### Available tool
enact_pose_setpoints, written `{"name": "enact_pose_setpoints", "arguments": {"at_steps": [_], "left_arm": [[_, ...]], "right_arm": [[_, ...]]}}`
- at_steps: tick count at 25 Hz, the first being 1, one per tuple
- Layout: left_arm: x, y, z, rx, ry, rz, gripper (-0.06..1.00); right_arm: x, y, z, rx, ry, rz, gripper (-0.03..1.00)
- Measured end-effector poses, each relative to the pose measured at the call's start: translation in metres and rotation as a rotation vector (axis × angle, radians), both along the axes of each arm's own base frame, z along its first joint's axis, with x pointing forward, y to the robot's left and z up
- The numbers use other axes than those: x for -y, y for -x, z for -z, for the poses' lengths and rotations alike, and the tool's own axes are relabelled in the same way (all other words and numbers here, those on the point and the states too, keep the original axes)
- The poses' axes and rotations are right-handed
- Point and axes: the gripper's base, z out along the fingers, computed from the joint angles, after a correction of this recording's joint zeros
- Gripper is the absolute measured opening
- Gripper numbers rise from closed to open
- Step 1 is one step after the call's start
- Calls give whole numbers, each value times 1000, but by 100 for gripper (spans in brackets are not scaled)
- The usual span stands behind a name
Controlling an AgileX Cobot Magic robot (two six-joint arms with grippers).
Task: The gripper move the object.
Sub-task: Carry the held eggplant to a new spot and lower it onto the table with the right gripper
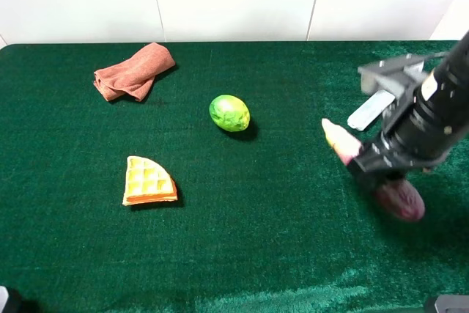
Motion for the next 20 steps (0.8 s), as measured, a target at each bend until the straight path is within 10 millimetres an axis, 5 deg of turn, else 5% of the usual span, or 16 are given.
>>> {"name": "enact_pose_setpoints", "arguments": {"at_steps": [9,20], "left_arm": [[0,0,0,0,0,0,93],[0,0,0,0,0,0,92]], "right_arm": [[-13,-21,-41,59,-66,145,35],[2,-50,-50,59,-103,322,35]]}}
